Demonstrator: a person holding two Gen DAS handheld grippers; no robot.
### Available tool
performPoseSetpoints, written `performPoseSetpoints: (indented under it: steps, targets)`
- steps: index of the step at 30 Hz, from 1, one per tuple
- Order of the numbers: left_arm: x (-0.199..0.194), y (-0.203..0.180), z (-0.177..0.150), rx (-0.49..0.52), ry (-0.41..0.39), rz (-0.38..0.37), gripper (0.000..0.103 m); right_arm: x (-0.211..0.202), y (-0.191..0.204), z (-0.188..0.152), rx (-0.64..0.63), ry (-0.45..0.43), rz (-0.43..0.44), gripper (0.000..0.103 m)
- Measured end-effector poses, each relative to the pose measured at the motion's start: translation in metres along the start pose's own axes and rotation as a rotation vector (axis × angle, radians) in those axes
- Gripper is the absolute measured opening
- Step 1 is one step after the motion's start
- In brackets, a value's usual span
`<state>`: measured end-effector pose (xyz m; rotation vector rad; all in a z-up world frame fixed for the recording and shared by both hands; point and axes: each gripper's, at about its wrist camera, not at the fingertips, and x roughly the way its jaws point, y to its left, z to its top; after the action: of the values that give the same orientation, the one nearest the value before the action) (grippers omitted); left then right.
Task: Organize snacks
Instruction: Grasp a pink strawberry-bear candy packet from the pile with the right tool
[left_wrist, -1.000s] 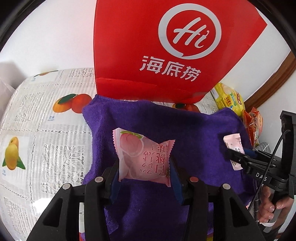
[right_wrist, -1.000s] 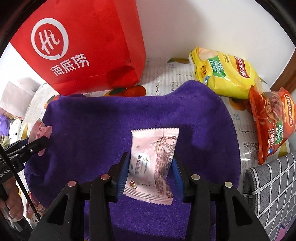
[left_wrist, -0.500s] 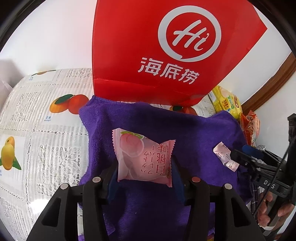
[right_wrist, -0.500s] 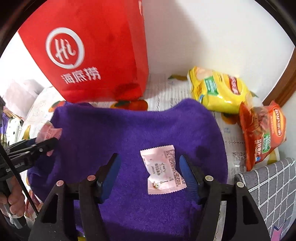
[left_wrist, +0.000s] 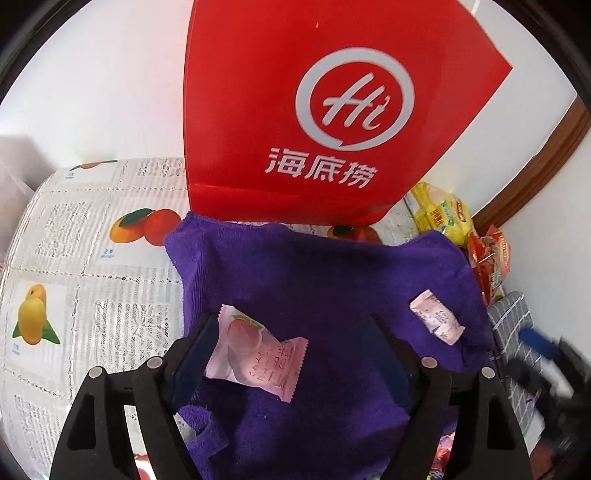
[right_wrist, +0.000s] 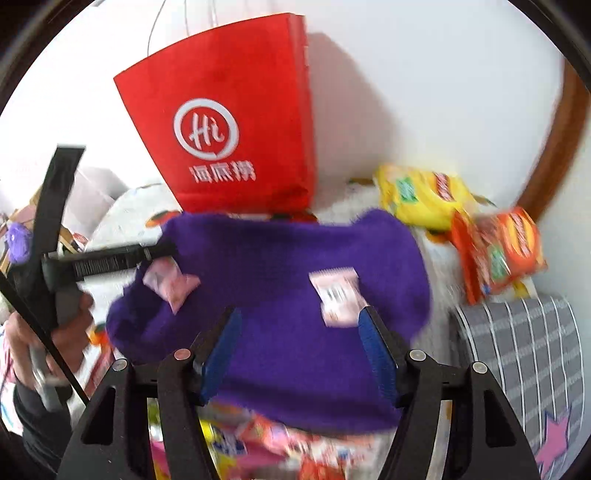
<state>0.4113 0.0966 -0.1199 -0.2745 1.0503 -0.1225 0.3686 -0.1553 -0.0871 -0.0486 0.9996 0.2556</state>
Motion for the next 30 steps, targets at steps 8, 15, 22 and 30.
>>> performPoseSetpoints:
  steps: [8,15,22,30]
  targets:
    - [-0.027,-0.013,-0.001,0.011,-0.018,-0.070,0.080,-0.005,-0.009,-0.080,-0.008,0.080,-0.040,0.065]
    - [-0.036,-0.029,-0.005,0.060,-0.012,-0.076,0.080,0.006,0.002,-0.095,-0.139,0.076,-0.097,0.055]
    - [-0.039,-0.027,-0.005,0.057,-0.014,-0.083,0.080,0.030,0.013,-0.095,-0.278,0.135,-0.043,0.055]
    - [-0.043,-0.028,-0.005,0.061,-0.023,-0.075,0.080,0.035,-0.002,-0.103,-0.256,0.250,0.013,0.049]
